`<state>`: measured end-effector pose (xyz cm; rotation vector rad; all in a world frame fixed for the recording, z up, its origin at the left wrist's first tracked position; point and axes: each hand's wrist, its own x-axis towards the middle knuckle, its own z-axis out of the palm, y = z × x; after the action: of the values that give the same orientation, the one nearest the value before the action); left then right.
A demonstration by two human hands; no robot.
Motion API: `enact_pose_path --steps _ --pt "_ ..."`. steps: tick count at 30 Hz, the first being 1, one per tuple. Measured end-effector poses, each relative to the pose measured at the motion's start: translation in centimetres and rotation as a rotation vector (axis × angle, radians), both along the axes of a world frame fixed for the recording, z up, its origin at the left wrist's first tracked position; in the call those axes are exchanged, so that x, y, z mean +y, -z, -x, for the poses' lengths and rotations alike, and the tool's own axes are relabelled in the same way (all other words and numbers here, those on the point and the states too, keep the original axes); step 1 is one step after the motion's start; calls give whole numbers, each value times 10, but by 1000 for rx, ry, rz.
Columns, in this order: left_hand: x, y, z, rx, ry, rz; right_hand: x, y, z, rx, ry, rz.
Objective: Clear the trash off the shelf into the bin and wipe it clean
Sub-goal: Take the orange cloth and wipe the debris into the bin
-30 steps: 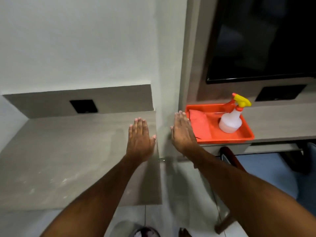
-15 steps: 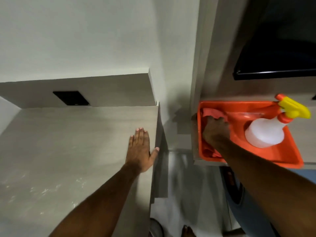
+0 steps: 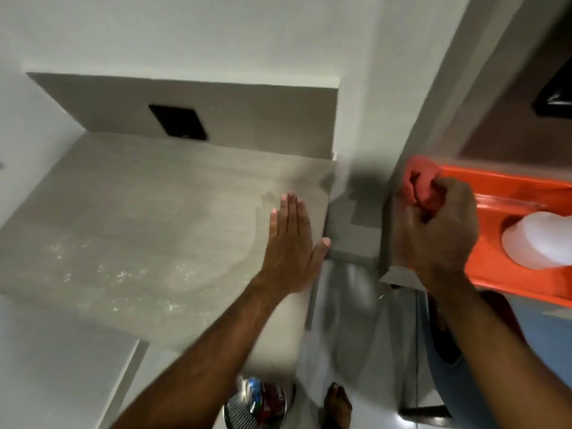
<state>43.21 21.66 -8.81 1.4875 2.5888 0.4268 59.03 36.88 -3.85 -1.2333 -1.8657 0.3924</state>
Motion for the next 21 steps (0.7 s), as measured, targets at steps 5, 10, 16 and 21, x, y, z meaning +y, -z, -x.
enact_pose_path --steps 5,10,16,21 --pt "-148 7 -62 -83 -203 -295 -166 42 -11 73 -285 89" --pt "-295 106 -80 -90 -494 -229 -288 183 -27 103 -51 583" --pt "-398 292 -81 -528 -764 170 -380 373 -40 -270 -51 918" --pt "-411 412 -76 -1186 -1113 345 -392 496 -37 -515 2 980"
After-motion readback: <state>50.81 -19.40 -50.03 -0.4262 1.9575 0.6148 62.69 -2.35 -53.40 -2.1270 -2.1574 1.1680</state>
